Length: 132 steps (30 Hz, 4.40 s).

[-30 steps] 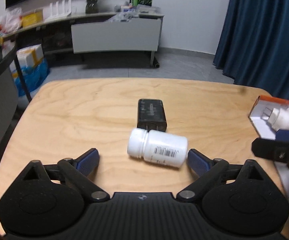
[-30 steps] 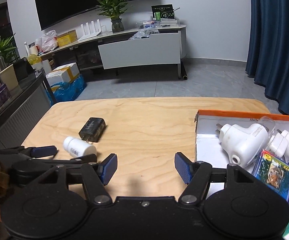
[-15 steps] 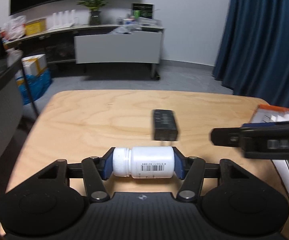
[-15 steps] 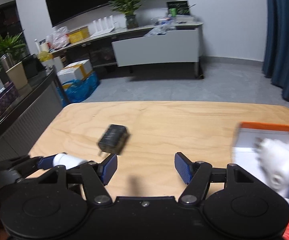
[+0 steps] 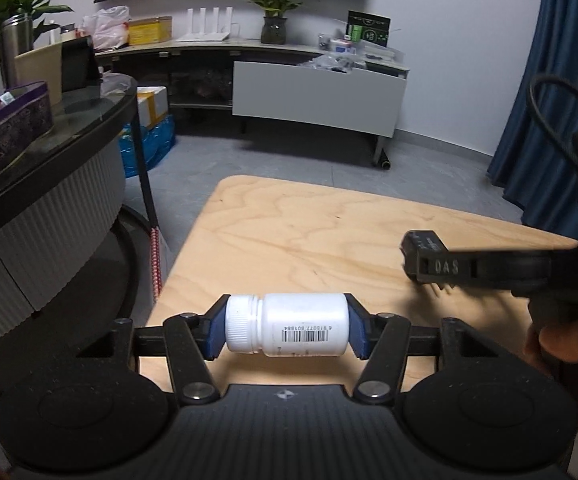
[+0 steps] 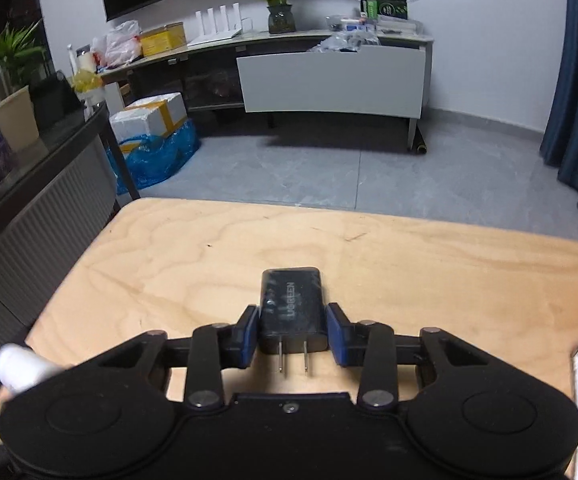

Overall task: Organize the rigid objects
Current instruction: 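Carry the pill bottle and black charger over the white box with both grippers, then lower the pill bottle and black charger into the white box and open both grippers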

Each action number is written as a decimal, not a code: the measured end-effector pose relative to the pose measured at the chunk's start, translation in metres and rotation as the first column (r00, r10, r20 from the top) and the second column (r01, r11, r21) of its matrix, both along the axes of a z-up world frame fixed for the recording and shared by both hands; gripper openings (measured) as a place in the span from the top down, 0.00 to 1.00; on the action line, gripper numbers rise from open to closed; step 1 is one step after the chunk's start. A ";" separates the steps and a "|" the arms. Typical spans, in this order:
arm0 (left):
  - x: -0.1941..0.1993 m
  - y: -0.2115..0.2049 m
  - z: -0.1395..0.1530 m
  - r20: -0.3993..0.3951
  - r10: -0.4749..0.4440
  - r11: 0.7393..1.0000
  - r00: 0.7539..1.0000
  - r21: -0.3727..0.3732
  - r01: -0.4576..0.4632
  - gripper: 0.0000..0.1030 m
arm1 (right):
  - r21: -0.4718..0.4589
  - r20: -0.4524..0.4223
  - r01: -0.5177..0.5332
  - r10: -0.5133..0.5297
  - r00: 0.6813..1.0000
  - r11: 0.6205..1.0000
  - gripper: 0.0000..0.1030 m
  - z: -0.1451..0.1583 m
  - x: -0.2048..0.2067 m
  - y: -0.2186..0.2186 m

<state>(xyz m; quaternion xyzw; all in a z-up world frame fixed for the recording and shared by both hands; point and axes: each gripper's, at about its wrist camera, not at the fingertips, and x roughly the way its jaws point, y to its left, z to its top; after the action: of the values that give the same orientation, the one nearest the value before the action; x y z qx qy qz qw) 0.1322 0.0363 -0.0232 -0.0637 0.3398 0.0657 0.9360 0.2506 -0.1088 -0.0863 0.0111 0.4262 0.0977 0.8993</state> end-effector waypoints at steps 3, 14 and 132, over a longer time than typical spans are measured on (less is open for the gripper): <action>-0.006 0.001 0.006 0.003 0.006 1.000 1.000 -0.004 -0.006 0.44 | -0.005 0.011 -0.003 0.003 1.000 1.000 0.57 0.003 -0.013 -0.005; -0.043 -0.022 0.031 0.010 0.000 1.000 1.000 -0.011 0.000 0.44 | 0.041 0.080 -0.013 0.009 0.997 0.999 0.57 0.062 -0.105 -0.046; -0.152 -0.243 0.063 0.043 -0.419 0.908 0.907 0.049 0.417 0.44 | 0.029 0.179 0.382 -0.381 0.907 0.924 0.57 0.130 -0.341 -0.271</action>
<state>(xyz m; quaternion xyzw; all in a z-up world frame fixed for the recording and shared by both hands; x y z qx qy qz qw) -0.0193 -0.2063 0.0401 0.0267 0.3194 -0.1313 0.9381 -0.0908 -0.3799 0.0438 0.0819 0.3324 -0.0807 0.9361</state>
